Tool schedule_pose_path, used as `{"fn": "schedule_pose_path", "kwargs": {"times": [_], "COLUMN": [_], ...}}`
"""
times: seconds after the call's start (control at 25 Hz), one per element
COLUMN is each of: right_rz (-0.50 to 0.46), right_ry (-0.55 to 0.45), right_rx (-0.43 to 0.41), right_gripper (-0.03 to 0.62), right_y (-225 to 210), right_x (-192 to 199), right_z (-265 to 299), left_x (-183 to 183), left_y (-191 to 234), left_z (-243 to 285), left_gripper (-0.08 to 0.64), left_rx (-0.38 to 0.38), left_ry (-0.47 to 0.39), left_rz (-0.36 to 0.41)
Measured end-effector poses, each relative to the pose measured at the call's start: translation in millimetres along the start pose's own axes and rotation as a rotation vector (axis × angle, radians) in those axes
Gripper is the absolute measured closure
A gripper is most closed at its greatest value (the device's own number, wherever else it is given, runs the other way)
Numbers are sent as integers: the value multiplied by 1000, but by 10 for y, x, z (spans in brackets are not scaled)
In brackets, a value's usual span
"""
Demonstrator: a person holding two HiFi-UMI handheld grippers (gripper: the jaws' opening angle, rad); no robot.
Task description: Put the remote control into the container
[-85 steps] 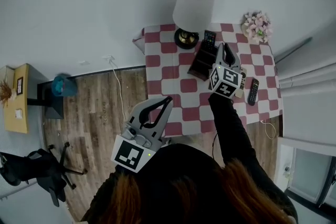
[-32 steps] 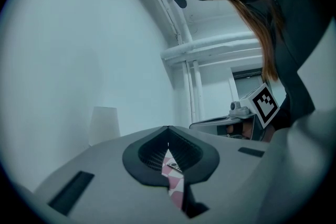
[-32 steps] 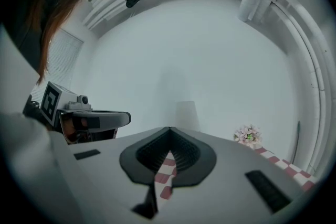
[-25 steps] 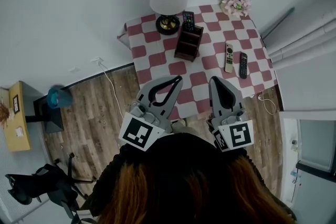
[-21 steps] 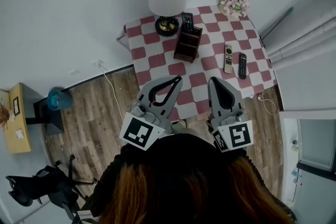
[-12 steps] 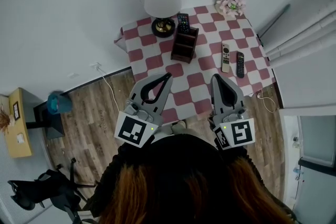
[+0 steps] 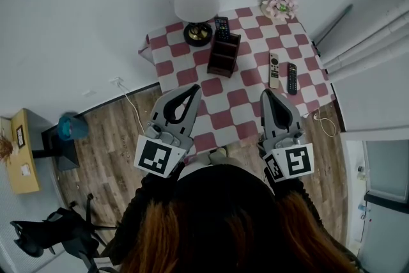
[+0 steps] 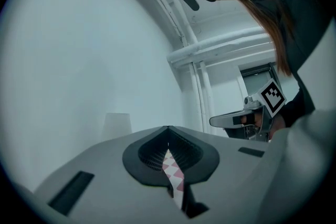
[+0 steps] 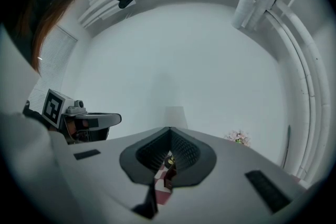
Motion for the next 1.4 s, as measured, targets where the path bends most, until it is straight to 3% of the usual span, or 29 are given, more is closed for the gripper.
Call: {"fn": "schedule_pose_path", "kwargs": {"times": [1.4], "right_rz": [-13], "right_ry": [-10], "right_rx": [3], "right_gripper": [577], "right_y": [102], "right_x": [-50], "right_z": [-78], "left_x": [28], "left_y": [43], "left_z": [-153], "left_gripper": [551], "left_rx": [-44], "left_ry": [-5], "left_rz": [-11]}}
Point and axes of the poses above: the fingertips, and each gripper's own axes: z forward along the fingers, y to its left, x out of its underside, the point moved 1 cm from there along -z, backward along the fingers, and after that the axes turned 10 degrees about -x, right-handed, at the moved point
